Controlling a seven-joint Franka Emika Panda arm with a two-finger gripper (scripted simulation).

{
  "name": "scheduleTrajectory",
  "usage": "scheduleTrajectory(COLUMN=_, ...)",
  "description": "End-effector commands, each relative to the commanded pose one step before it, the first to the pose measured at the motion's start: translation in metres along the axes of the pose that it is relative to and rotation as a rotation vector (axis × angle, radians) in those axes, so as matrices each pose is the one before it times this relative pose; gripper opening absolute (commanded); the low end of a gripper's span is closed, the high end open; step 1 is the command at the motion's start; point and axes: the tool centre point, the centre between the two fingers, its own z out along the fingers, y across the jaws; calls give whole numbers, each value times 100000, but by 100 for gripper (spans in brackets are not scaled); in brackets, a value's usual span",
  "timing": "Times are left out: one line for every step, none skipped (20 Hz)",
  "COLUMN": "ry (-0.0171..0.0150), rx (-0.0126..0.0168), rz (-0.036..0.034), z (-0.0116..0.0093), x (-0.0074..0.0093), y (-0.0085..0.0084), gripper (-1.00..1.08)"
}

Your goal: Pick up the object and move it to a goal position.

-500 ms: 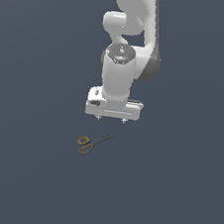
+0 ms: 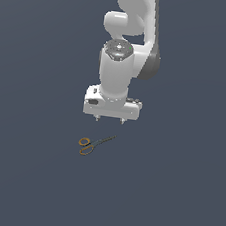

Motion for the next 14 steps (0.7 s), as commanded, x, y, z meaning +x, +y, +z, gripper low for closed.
scheduleTrajectory(ry=202, rx=57, rz=159, z=-192, x=39, y=239, gripper=100)
scheduleTrajectory(ry=3, rx=5, rz=69, z=2, x=1, y=9, gripper=100)
scheduleTrajectory(ry=-31, rx=-10, rz=-61, z=25, x=-6, y=-39, gripper=100)
scheduleTrajectory(ry=-16, rx=-13, rz=-153, z=4, x=-10, y=-20, gripper=100)
scheduleTrajectory(ry=-5, rx=-16, rz=-239, z=-13, x=-9, y=-18, gripper=100)
scheduleTrajectory(ry=4, rx=-9, rz=-154, z=-15, x=-5, y=-6, gripper=100)
scheduleTrajectory(ry=0, rx=0, rz=0, z=0, x=2, y=-6, gripper=100)
scheduleTrajectory(ry=5, rx=14, rz=195, z=9, x=6, y=25, gripper=100)
scheduleTrajectory(ry=-2, rx=20, rz=316, z=26, x=12, y=10, gripper=100)
scheduleTrajectory(ry=-7, rx=28, rz=457, z=41, x=17, y=11, gripper=100)
scheduleTrajectory(ry=-11, rx=36, rz=601, z=55, x=21, y=12, gripper=100)
scheduleTrajectory(ry=-14, rx=44, rz=749, z=70, x=27, y=15, gripper=100)
scheduleTrajectory(ry=-18, rx=51, rz=891, z=83, x=31, y=17, gripper=100)
scheduleTrajectory(ry=-21, rx=57, rz=1008, z=95, x=36, y=19, gripper=100)
